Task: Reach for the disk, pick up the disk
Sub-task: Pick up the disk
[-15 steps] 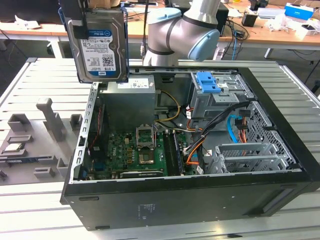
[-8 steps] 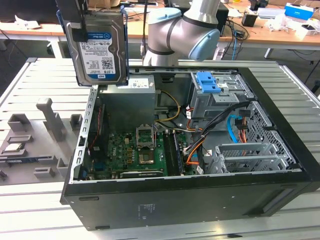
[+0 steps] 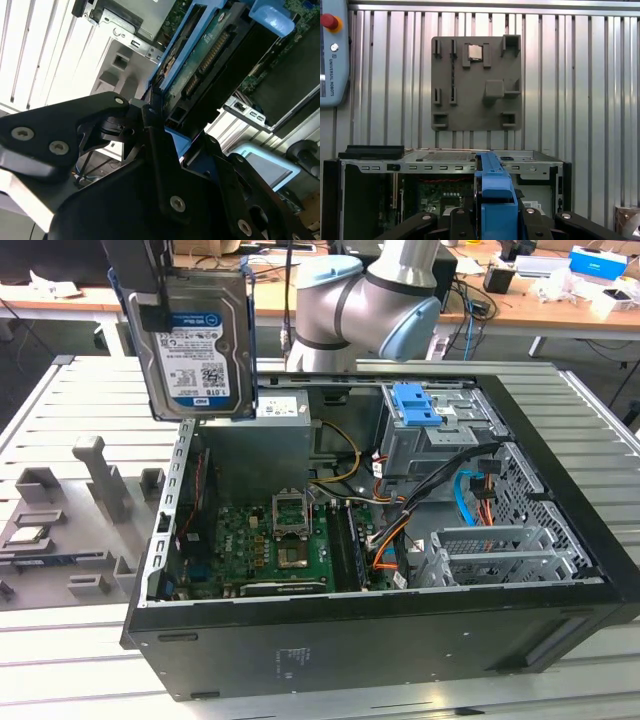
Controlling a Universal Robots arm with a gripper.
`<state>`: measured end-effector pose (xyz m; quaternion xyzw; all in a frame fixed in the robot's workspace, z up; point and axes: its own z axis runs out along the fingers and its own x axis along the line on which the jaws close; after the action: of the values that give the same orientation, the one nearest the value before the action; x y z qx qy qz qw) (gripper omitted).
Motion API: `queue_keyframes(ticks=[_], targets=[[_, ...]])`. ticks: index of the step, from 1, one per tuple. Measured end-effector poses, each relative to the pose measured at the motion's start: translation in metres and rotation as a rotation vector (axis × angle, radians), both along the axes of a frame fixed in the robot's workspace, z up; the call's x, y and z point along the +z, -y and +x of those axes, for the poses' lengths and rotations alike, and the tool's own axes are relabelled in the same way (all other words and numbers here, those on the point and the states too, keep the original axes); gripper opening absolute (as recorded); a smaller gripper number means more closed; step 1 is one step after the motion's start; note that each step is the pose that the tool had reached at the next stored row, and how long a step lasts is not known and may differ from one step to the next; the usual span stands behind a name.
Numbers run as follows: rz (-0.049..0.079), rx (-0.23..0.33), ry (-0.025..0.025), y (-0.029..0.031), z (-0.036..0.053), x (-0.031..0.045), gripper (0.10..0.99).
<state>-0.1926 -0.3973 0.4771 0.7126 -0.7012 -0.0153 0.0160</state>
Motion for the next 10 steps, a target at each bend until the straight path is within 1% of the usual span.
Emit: queue_keyframes(ticks=[3,8,10], targets=[[0.0,0.0,-0.0001,0.0043,0.0,0.0,0.369],[0.0,0.0,-0.0001,0.016,0.0,-0.0002,0.369],[0.0,0.0,0.0,0.0188,0.0,-0.0003,0.369]])
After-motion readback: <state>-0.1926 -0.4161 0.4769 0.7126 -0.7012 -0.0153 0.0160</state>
